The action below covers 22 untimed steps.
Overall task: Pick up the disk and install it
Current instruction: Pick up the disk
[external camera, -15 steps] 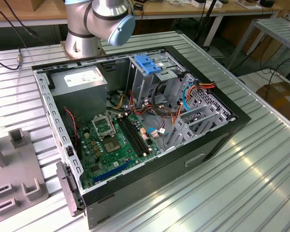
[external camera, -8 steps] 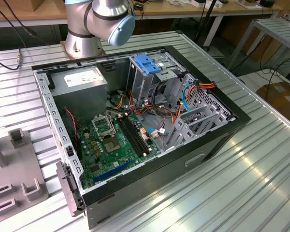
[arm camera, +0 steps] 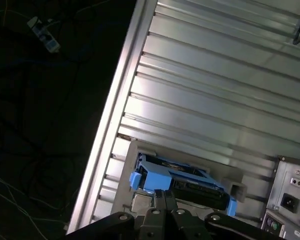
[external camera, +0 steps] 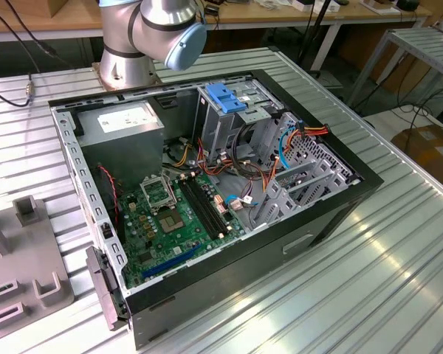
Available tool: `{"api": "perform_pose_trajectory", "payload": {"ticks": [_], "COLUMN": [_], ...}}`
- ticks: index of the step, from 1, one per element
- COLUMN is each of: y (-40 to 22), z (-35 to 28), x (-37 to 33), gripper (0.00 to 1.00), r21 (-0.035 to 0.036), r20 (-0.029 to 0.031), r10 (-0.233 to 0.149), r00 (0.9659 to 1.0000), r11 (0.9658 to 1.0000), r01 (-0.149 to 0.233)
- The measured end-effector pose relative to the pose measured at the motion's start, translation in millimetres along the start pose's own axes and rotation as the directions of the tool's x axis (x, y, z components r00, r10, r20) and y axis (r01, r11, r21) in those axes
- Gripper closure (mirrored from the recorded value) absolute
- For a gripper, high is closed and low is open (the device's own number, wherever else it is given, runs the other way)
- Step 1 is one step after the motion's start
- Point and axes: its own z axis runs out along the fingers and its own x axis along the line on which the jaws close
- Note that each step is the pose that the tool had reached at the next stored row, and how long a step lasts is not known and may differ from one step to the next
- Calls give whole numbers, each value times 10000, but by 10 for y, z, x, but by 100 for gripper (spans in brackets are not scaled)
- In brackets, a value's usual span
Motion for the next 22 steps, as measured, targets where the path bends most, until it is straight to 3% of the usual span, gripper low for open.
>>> {"api": "perform_pose_trajectory", "payload": {"ticks": [3,6,9,11,19,22], "y": [0,0,0,0,0,0], "z": [0,0,0,0,0,0], "x": [0,0,0,0,0,0], "gripper": [90,90,90,90,90,90], "r21": [-6,-14,-23,-31,-42,-45], "r20": [-7,-15,-26,-32,-45,-54], "r10": [-416,-870,-1427,-1813,-2541,-2927], "r00": [9991,9962,9898,9834,9672,9562], "r11": [9991,9962,9898,9834,9672,9562], "r01": [416,870,1427,1812,2541,2927]}}
